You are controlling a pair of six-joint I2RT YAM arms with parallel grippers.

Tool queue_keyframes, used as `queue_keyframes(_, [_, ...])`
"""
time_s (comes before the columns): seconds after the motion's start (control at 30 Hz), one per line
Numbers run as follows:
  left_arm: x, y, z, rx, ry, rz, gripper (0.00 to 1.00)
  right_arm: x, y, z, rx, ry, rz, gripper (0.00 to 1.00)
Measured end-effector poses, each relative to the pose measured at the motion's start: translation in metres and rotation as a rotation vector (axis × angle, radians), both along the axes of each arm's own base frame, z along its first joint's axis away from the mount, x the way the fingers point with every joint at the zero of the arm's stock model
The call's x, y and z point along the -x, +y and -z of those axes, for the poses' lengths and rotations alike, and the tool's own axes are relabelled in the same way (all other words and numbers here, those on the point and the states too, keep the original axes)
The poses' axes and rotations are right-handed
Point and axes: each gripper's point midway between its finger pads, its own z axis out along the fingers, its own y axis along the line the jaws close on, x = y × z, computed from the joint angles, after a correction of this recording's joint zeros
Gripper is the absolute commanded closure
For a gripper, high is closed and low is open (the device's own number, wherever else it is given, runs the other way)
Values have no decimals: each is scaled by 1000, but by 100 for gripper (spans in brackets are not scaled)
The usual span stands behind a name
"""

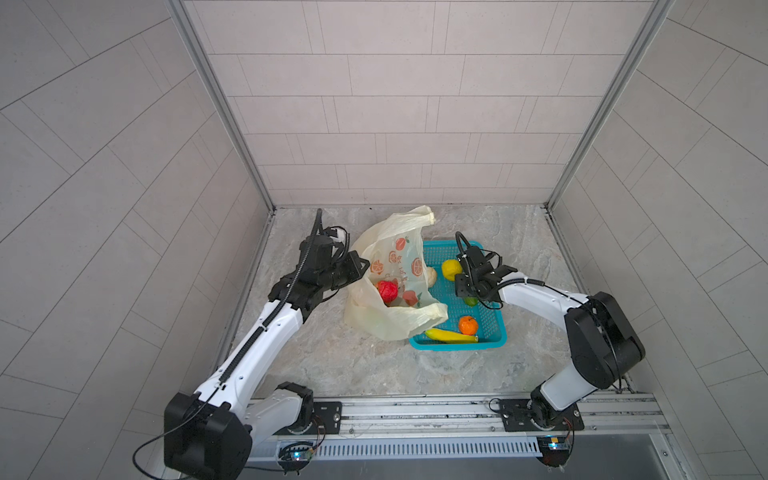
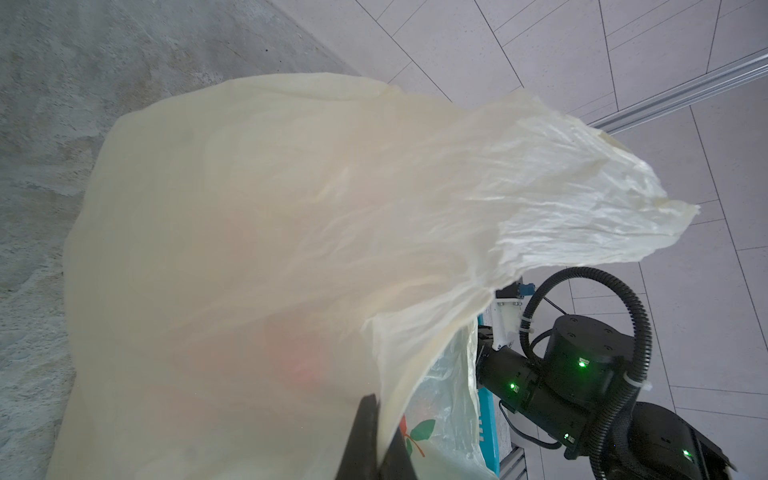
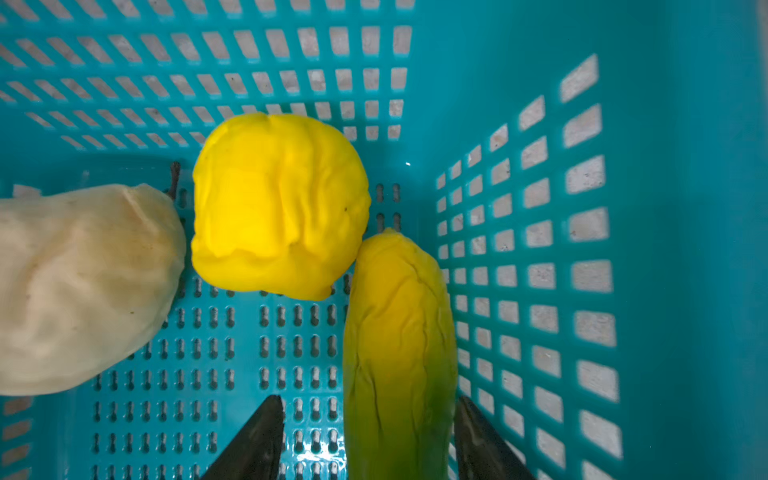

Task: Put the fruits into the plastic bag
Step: 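Lower the right gripper into the basket and grasp the yellow-green chayote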

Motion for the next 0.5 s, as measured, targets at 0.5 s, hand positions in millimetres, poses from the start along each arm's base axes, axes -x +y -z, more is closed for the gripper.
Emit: queue_keyframes(0.5, [1, 0, 1, -1, 4, 0, 100, 3, 11, 28, -49, 75, -8, 56])
